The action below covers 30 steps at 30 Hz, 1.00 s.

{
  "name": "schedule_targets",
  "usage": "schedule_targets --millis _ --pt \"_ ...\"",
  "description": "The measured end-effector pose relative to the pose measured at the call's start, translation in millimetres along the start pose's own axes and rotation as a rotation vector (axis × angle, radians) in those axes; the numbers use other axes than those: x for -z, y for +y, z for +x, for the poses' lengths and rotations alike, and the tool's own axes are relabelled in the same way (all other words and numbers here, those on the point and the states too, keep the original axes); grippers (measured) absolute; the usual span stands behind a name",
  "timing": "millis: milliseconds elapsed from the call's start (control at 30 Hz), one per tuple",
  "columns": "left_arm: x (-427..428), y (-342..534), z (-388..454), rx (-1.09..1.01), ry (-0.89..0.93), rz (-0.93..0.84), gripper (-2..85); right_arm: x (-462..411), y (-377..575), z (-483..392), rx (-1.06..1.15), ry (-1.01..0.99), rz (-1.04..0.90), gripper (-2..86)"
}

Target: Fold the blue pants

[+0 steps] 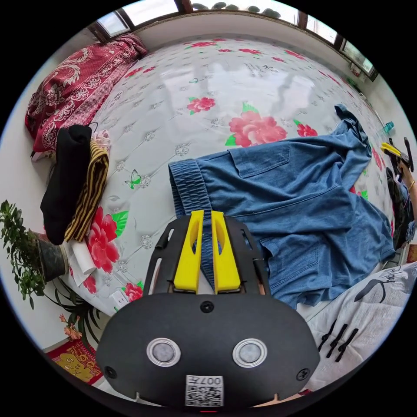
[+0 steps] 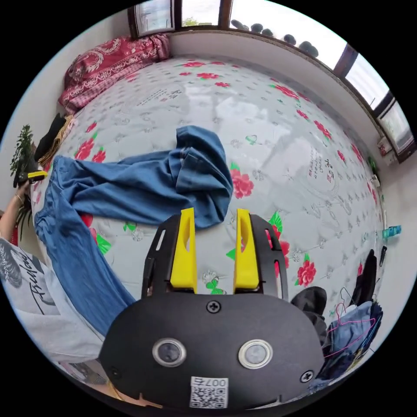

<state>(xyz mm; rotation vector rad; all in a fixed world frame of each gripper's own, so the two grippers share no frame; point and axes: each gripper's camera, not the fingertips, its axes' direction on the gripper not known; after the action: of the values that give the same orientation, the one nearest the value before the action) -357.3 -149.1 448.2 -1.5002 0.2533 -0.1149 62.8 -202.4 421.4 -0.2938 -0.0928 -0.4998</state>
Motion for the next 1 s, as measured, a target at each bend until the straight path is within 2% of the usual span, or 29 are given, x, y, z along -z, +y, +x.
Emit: schedule_targets --millis 100,233,300,400,467,600,733,800,933,1000 --pt "-7 -38 2 -0.063 -0.011 -0.027 6.2 -14 -35 -31 0.133 0.013 0.040 9.4" --pt "-9 -79 14 -0.125 -0.062 -0.023 6.4 -53 -76 -71 0.211 0.026 -0.028 5.8" --pt "-20 -97 20 -0.153 -0.124 -0.059 5.7 -71 -87 -79 0.190 0.186 -0.113 1.9" --pt "-35 -108 22 -0.178 -0.196 -0.106 4.7 -60 -81 -60 0.162 0.394 -0.114 1.0" --pt "-40 -110 19 -0.163 -0.207 -0.113 4.1 -40 -72 -25 0.058 0.442 -0.089 1.2" --pt "-43 -106 6 -0.082 -0.114 -0.092 1.2 1 -51 -4 0.108 0.113 0.083 5.4" --pt "-42 -102 6 -0.059 -0.115 -0.072 -0.3 -24 -62 -50 0.238 -0.004 0.049 7.1" --pt "-42 -104 10 -0.084 -0.142 -0.087 -0.7 -54 -72 -72 0.285 -0.033 -0.036 4.3" --pt "-44 -107 11 -0.110 -0.166 -0.101 -0.9 -54 -76 -70 0.250 0.200 -0.084 0.9" --pt "-44 -110 3 -0.070 -0.142 -0.097 -1.0 -22 -68 -29 0.073 0.328 -0.036 0.4"
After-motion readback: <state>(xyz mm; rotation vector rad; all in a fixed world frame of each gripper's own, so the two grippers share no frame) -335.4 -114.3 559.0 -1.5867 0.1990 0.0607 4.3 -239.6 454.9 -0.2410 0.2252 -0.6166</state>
